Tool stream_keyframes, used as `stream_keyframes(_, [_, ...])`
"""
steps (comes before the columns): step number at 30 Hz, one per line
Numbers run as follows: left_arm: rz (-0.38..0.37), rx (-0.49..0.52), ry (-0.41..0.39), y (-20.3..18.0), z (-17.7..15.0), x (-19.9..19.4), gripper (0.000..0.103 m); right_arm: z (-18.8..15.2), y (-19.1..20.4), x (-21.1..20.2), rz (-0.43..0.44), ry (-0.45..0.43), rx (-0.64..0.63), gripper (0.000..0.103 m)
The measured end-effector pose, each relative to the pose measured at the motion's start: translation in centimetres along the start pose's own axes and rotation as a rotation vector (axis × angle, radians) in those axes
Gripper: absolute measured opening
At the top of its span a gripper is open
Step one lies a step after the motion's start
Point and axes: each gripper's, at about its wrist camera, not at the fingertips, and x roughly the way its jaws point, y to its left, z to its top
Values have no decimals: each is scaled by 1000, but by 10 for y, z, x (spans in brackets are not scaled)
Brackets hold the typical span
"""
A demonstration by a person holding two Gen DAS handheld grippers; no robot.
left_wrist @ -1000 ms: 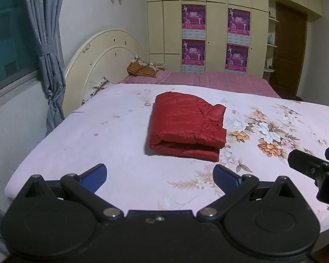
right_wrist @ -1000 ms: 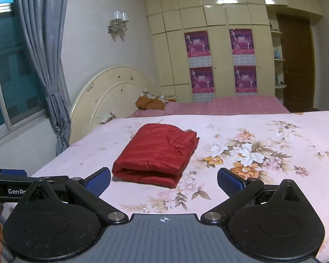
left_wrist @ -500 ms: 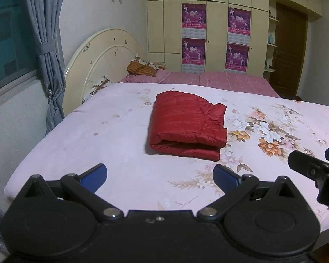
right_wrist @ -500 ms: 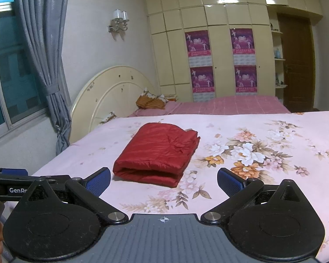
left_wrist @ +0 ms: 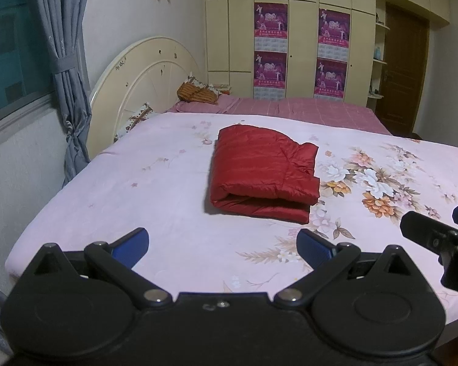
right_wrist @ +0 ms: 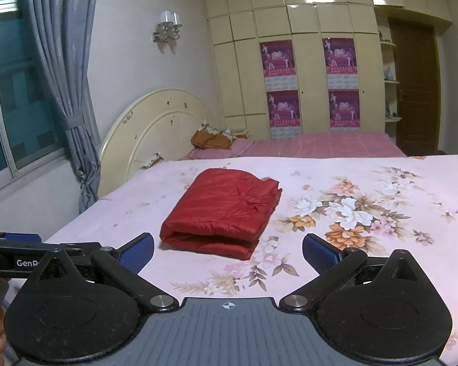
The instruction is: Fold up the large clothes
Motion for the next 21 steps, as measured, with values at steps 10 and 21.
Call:
stream_keyframes(10, [1,-2,16,3,2,8,103,-1,-1,11,6,14,-1,102])
stream_keyframes(21, [-40,-11,44,3,7,48,101,-6,-20,33,-23,56,29,102])
